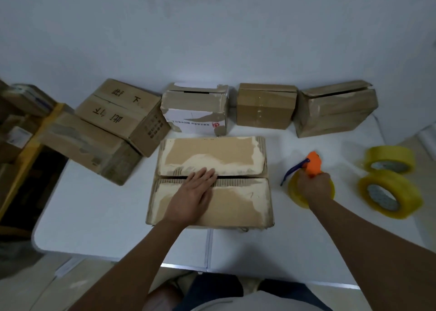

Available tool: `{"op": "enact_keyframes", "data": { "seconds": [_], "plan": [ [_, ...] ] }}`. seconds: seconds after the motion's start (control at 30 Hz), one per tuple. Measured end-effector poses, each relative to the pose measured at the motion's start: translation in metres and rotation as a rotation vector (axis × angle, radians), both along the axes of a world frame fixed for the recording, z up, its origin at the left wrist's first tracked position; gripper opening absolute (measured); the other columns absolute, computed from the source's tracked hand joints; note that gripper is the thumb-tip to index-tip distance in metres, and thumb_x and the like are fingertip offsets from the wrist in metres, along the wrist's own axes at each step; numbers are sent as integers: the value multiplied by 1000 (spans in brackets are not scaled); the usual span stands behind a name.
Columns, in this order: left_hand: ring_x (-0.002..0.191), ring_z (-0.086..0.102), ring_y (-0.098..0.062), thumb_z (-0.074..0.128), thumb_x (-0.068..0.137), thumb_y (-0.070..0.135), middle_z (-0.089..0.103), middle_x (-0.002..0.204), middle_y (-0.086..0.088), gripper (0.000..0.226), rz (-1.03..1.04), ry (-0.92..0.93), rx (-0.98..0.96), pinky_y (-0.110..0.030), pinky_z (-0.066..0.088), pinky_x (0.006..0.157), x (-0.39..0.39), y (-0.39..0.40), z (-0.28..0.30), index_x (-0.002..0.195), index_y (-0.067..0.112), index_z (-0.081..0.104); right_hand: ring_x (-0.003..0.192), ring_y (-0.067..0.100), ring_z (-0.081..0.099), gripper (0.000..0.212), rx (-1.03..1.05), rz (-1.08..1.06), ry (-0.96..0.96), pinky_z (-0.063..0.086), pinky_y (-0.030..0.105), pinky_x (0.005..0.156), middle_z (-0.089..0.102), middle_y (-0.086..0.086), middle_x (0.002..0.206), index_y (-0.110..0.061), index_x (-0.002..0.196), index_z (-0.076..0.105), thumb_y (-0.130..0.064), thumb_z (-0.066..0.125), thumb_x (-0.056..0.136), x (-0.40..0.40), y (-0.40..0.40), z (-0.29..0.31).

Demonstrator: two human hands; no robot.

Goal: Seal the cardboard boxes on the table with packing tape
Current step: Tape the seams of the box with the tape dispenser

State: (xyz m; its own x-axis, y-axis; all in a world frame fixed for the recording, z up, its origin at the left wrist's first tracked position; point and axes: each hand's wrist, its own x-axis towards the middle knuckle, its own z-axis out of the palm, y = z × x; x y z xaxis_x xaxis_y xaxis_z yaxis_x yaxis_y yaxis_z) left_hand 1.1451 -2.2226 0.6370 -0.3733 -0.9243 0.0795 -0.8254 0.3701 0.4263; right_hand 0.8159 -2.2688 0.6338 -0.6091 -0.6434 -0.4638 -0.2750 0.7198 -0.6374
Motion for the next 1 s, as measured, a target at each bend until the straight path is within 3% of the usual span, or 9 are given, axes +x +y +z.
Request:
{"op": "enact_keyframes", "data": {
  "seconds": [0.17, 0.3, 0.43, 0.53, 0.6, 0.67, 0.8, 0.9, 1.0],
  "plan": [
    [145, 33, -17, 34, 102, 30, 46, 151, 0, 47, -26, -5, 8, -36, 22, 120, 4, -3, -2, 144, 15, 51, 94, 29, 51, 71, 146, 50, -10, 40, 41, 84, 50, 9, 103, -11, 130, 43, -55, 70, 81, 10, -21, -21],
    [145, 33, -17, 35, 102, 28, 45, 151, 0, 47, -40, -2, 3, -35, 20, 120, 5, -3, -2, 145, 15, 50, 120, 37, 50, 98, 276, 80, 123, 41, 46, 97, 47, 18, 131, -1, 144, 28, -62, 69, 78, 15, -27, -41],
    [144, 34, -19, 36, 102, 24, 46, 151, -2, 46, -52, 11, -7, -35, 20, 120, 6, -2, -3, 144, 12, 51, 107, 36, 59, 61, 245, 35, 80, 49, 47, 95, 59, 18, 120, 1, 135, 46, -35, 63, 88, 12, -23, -54],
    [144, 35, -19, 37, 101, 24, 46, 151, -1, 46, -59, 10, -14, -36, 21, 120, 6, -1, -5, 144, 13, 50, 96, 31, 62, 41, 158, 97, 236, 53, 46, 86, 62, 13, 109, -5, 126, 52, -30, 56, 93, 13, -10, -45],
    [144, 34, -18, 38, 101, 24, 44, 151, 1, 47, -67, 9, -11, -35, 20, 120, 8, -3, -8, 145, 14, 50, 86, 24, 60, 33, -32, 156, 342, 49, 39, 72, 59, 2, 99, -21, 126, 50, -20, 53, 93, 10, -2, -33],
    [145, 33, -18, 37, 101, 24, 42, 152, 3, 47, -70, 5, -1, -35, 19, 120, 9, -3, -10, 146, 16, 49, 87, 27, 60, 25, 31, 187, 375, 40, 36, 68, 53, 4, 92, -14, 122, 52, -20, 43, 100, 4, 7, -24],
    [143, 37, -20, 33, 101, 25, 45, 151, 1, 48, -65, -16, -12, -33, 18, 119, 6, -3, -6, 142, 13, 53, 88, 32, 53, 34, -131, -62, 112, 39, 37, 73, 54, 19, 96, 6, 108, 51, -21, 31, 106, -5, 17, 12],
    [141, 39, -20, 31, 100, 28, 48, 149, 0, 49, -64, 1, -4, -31, 17, 119, 4, -3, 0, 139, 12, 56, 87, 27, 51, 30, -286, -111, -51, 36, 34, 66, 54, 14, 97, 1, 106, 52, -23, 34, 103, -2, 13, 57],
    [141, 37, -19, 31, 100, 30, 47, 149, 1, 50, -59, 14, 9, -31, 16, 119, 3, -3, 4, 140, 13, 56, 72, 19, 55, 47, -421, -46, -112, 40, 32, 63, 57, 5, 78, -10, 83, 55, -54, 45, 96, 12, 8, 101]
  ]
}}
